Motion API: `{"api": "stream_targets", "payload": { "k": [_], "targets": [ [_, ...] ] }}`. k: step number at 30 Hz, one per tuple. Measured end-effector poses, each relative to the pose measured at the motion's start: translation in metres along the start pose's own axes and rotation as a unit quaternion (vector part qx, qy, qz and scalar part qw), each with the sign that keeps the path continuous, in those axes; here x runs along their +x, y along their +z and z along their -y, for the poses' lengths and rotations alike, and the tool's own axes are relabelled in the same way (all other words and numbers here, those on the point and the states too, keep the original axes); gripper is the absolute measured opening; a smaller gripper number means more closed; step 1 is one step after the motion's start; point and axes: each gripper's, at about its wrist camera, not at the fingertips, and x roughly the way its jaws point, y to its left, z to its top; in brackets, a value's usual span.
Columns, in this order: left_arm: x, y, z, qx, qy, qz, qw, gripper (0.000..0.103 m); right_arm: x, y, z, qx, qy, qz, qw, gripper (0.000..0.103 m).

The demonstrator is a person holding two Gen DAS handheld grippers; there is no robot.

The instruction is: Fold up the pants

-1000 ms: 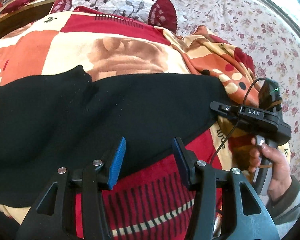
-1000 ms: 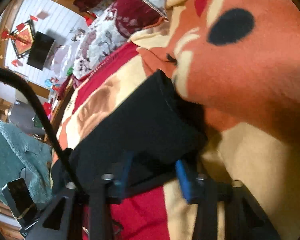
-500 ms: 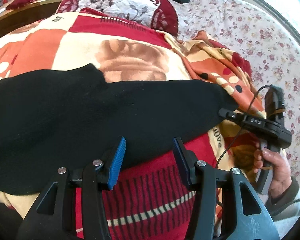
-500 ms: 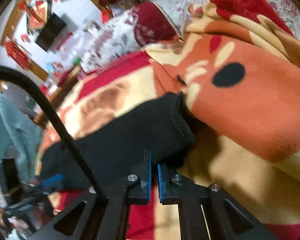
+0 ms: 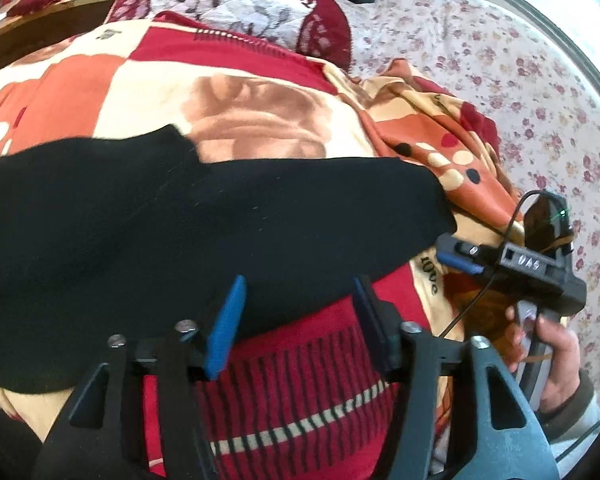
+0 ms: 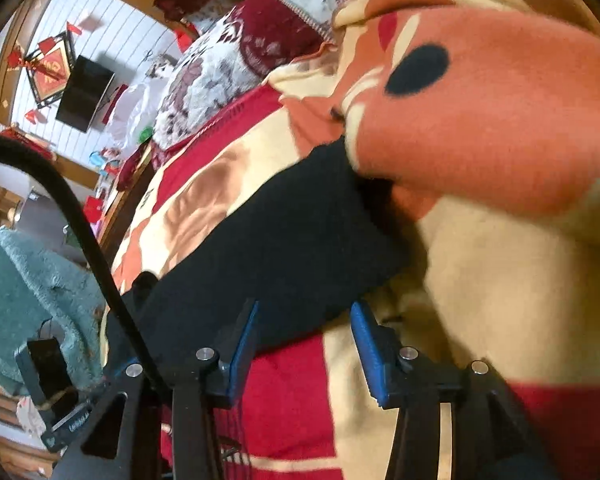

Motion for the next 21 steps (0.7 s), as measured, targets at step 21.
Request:
{"api": "stream_targets", "payload": {
  "k": [21],
  "targets": [
    [0.027, 0.041, 0.026, 0.064, 0.036, -0.008, 0.9973, 0.059, 0.016, -0.003, 0.001, 0.007, -0.009, 0.002, 1.000, 0.053]
  ]
}}
